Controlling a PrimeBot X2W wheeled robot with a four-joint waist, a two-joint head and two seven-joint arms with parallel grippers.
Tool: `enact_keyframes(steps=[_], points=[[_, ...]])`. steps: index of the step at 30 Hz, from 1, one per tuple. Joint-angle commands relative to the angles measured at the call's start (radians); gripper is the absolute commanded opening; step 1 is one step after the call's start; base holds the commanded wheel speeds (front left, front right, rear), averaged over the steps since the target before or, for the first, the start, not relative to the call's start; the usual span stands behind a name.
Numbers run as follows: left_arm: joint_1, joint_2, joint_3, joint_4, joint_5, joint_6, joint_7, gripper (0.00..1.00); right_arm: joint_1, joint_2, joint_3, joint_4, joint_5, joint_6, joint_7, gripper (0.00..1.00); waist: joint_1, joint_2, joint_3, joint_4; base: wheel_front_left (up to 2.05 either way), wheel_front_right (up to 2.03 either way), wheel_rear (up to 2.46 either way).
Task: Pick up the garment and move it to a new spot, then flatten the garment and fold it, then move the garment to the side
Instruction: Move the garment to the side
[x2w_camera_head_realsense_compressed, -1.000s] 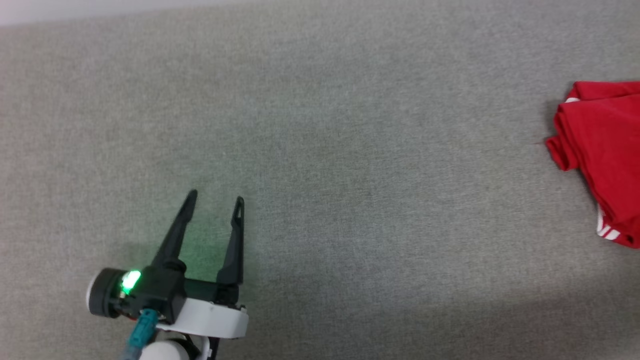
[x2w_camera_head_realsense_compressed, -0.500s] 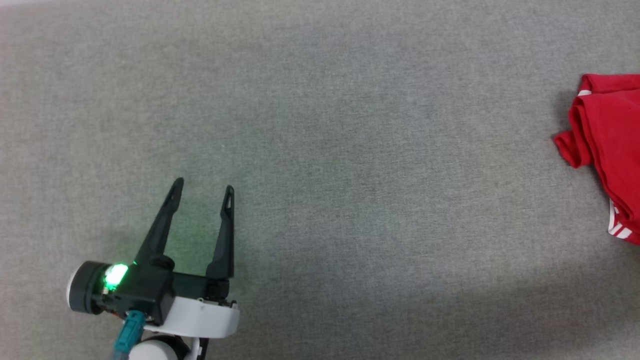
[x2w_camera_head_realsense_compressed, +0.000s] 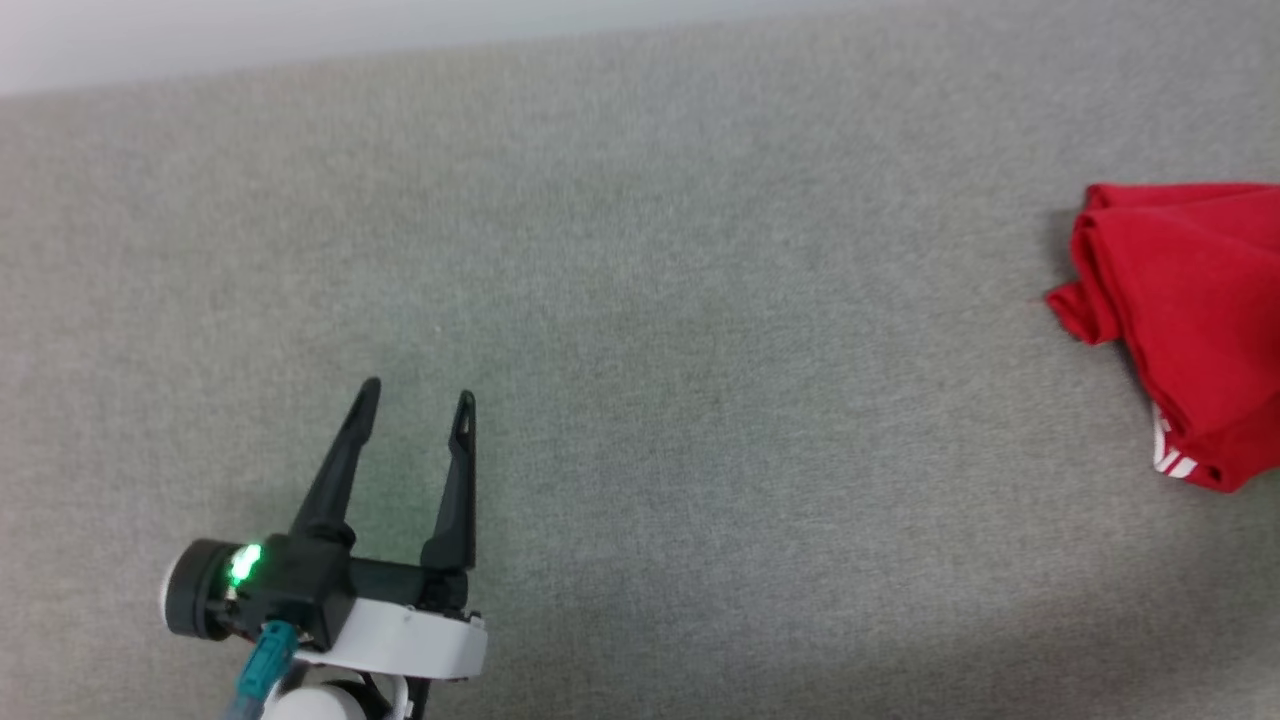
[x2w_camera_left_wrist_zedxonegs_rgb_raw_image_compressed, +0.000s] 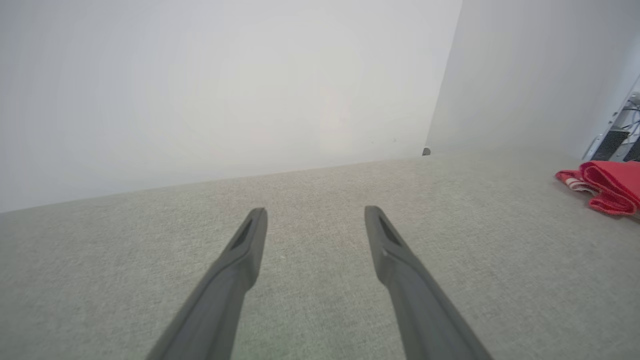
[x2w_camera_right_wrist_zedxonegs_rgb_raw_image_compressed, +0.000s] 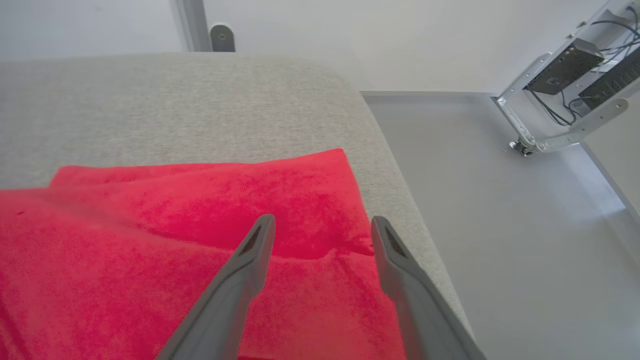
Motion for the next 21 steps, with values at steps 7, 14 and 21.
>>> enact_keyframes(steps=[7, 14, 21], points=[[0.003, -0.002, 0.022, 0.095, -0.032, -0.011, -0.025, 1.00, 0.143, 0.087, 0.111, -0.160, 0.048, -0.002, -0.089, 1.00, 0.0000, 0.0000, -0.149, -0.023, 0.00, 0.00, 0.00], [0.016, -0.004, 0.044, 0.172, -0.037, -0.005, -0.030, 1.00, 0.274, 0.195, 0.160, -0.307, 0.083, -0.002, -0.164, 1.00, 0.0000, 0.0000, -0.240, -0.027, 0.00, 0.00, 0.00], [0.050, -0.010, 0.062, 0.216, -0.027, -0.003, -0.028, 1.00, 0.396, 0.266, 0.139, -0.418, 0.086, -0.002, -0.202, 1.00, 0.0000, 0.0000, -0.312, -0.023, 0.00, 0.00, 0.00]])
